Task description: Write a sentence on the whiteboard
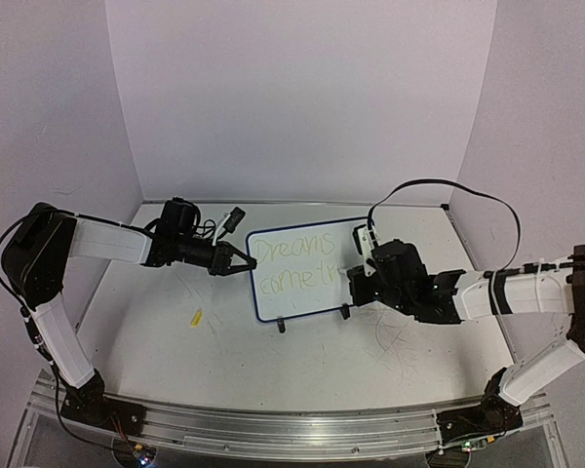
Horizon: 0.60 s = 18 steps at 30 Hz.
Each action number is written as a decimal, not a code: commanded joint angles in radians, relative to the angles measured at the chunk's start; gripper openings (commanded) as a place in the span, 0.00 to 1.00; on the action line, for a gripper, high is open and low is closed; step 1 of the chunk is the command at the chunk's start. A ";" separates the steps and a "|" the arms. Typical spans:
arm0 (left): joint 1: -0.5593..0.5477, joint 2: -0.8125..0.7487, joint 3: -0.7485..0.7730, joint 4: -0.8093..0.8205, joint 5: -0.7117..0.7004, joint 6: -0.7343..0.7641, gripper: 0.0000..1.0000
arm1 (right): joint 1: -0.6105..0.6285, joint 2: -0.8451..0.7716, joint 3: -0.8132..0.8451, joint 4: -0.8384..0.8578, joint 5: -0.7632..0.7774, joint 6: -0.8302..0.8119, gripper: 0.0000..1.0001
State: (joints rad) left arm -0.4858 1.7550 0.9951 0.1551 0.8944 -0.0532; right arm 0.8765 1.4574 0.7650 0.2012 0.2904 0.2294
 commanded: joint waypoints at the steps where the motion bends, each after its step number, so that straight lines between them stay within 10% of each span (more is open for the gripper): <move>1: -0.010 0.018 0.024 -0.040 -0.052 0.041 0.00 | 0.011 -0.021 -0.021 -0.011 -0.006 0.028 0.00; 18: -0.010 0.023 0.025 -0.043 -0.049 0.041 0.00 | 0.008 -0.026 0.000 -0.040 0.114 0.038 0.00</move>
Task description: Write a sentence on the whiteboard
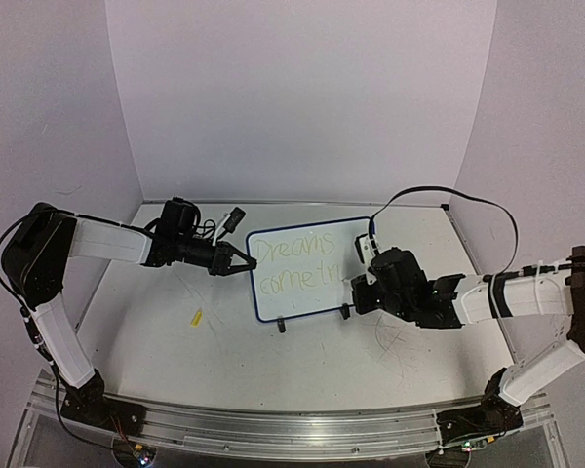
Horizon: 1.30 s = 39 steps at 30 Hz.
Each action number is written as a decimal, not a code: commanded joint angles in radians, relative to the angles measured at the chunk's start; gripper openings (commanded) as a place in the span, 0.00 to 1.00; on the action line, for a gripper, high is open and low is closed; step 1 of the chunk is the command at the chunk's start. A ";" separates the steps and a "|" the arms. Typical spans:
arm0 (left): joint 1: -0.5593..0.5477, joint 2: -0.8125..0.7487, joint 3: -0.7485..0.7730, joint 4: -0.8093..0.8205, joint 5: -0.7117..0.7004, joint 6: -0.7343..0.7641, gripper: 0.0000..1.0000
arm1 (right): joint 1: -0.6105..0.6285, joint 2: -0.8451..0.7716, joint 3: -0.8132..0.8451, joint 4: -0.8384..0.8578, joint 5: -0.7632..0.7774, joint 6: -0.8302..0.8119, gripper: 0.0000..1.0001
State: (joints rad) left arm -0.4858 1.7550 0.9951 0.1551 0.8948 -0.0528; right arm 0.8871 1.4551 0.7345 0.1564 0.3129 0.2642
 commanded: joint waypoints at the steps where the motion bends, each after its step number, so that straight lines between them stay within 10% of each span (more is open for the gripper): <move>1: -0.010 0.022 0.025 -0.043 -0.050 0.041 0.00 | -0.005 -0.024 0.035 0.013 0.099 -0.001 0.00; 39: -0.010 0.021 0.025 -0.044 -0.047 0.041 0.00 | -0.027 -0.036 -0.032 -0.002 0.021 0.029 0.00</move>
State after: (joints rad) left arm -0.4866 1.7554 0.9951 0.1551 0.8955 -0.0532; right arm 0.8597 1.4364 0.7202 0.1634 0.3251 0.2681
